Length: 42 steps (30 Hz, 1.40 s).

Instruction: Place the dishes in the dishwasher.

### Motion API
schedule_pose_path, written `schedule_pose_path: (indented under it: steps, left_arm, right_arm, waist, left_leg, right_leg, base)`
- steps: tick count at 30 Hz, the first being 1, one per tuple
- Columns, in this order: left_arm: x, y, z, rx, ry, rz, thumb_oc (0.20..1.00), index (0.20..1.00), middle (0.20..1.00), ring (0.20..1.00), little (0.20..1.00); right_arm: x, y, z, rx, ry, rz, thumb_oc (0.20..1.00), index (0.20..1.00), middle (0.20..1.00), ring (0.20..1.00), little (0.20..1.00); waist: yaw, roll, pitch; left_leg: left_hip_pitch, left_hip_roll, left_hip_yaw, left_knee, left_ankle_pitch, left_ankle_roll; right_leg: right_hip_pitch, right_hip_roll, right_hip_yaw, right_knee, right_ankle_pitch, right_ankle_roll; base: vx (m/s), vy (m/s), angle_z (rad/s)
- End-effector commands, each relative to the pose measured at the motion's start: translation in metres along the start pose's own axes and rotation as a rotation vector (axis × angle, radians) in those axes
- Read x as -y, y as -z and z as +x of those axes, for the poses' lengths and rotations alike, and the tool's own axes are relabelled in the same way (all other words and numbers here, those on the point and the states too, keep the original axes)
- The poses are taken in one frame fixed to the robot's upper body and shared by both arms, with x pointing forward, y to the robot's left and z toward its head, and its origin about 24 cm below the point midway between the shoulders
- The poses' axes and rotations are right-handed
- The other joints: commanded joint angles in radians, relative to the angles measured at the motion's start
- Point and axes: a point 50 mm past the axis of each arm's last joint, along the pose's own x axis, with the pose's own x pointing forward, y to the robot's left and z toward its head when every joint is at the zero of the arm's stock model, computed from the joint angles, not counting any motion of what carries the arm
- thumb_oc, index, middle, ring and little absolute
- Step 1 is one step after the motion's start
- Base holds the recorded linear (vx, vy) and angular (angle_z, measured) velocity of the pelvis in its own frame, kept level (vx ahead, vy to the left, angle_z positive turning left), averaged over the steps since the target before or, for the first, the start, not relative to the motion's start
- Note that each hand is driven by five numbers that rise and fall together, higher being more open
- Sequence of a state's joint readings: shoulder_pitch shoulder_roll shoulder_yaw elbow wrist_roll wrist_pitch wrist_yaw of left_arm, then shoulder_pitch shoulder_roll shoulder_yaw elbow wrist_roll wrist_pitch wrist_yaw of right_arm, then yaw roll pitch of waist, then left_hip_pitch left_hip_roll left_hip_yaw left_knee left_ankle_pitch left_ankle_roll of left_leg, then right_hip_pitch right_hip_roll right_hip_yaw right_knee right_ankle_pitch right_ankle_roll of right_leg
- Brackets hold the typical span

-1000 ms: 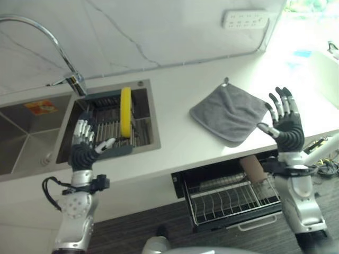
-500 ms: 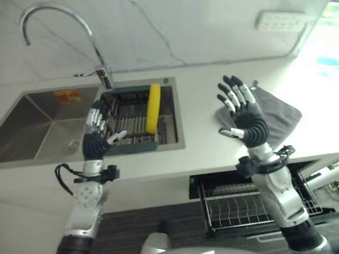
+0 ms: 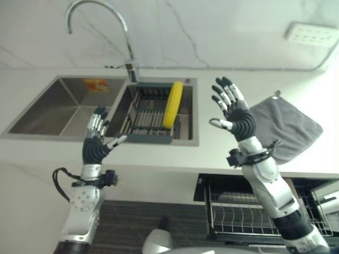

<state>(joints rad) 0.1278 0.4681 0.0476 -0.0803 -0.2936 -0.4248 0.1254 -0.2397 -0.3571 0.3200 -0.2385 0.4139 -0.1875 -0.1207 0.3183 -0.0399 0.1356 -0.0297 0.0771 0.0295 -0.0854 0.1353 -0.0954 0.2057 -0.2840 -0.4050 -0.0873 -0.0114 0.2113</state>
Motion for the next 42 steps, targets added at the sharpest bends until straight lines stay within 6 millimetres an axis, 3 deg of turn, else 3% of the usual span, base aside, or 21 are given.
schedule_pose_path:
  steps: [1, 15, 26, 34, 42]
  left_arm:
    - [-0.006, -0.020, 0.012, 0.111, 0.040, 0.026, 1.000, 1.000, 1.000, 1.000, 1.000]
    - [-0.010, -0.019, 0.008, 0.067, 0.159, 0.019, 1.000, 1.000, 1.000, 1.000, 1.000]
    - [-0.007, -0.015, 0.006, 0.054, 0.198, 0.005, 1.000, 1.000, 1.000, 1.000, 1.000]
    - [-0.010, -0.012, 0.004, 0.031, 0.223, 0.011, 1.000, 1.000, 1.000, 1.000, 1.000]
    - [-0.010, -0.009, 0.001, 0.014, 0.236, 0.012, 1.000, 1.000, 1.000, 1.000, 1.000]
  right_arm:
    - [0.001, -0.024, 0.019, 0.136, 0.022, 0.000, 1.000, 1.000, 1.000, 1.000, 1.000]
    - [0.016, -0.019, 0.058, 0.072, 0.147, 0.023, 1.000, 1.000, 1.000, 1.000, 1.000]
    - [0.028, -0.012, 0.067, 0.043, 0.235, 0.011, 1.000, 1.000, 1.000, 1.000, 1.000]
    - [0.046, -0.032, 0.074, 0.133, 0.328, -0.017, 1.000, 1.000, 1.000, 1.000, 1.000]
    - [0.058, -0.034, 0.068, 0.148, 0.396, -0.012, 1.000, 1.000, 1.000, 1.000, 1.000]
  waist:
    - [0.036, 0.049, -0.067]
    - [0.120, 0.049, -0.071]
    - [0.136, 0.052, -0.069]
    - [0.141, 0.055, -0.070]
    - [0.132, 0.062, -0.074]
  left_leg:
    - [0.030, -0.045, -0.087, -0.002, -0.090, 0.060]
    - [0.026, -0.059, -0.183, -0.002, -0.083, 0.054]
    - [0.028, -0.056, -0.199, -0.002, -0.080, 0.054]
    - [0.034, -0.056, -0.199, -0.002, -0.083, 0.056]
    - [0.042, -0.062, -0.192, -0.002, -0.087, 0.063]
  right_leg:
    - [-0.039, 0.064, 0.030, 0.110, -0.053, -0.034]
    - [-0.004, 0.059, -0.003, 0.084, -0.046, -0.040]
    - [0.002, 0.055, -0.012, 0.083, -0.045, -0.044]
    - [0.004, 0.053, -0.022, 0.088, -0.048, -0.045]
    - [0.001, 0.047, -0.015, 0.098, -0.049, -0.042]
  base:
    - [0.07, 0.015, 0.38]
    - [0.06, 0.008, 0.21]
    - [0.06, 0.007, 0.07]
    - [0.02, -0.004, 0.00]
    - [0.00, 0.000, 0.00]
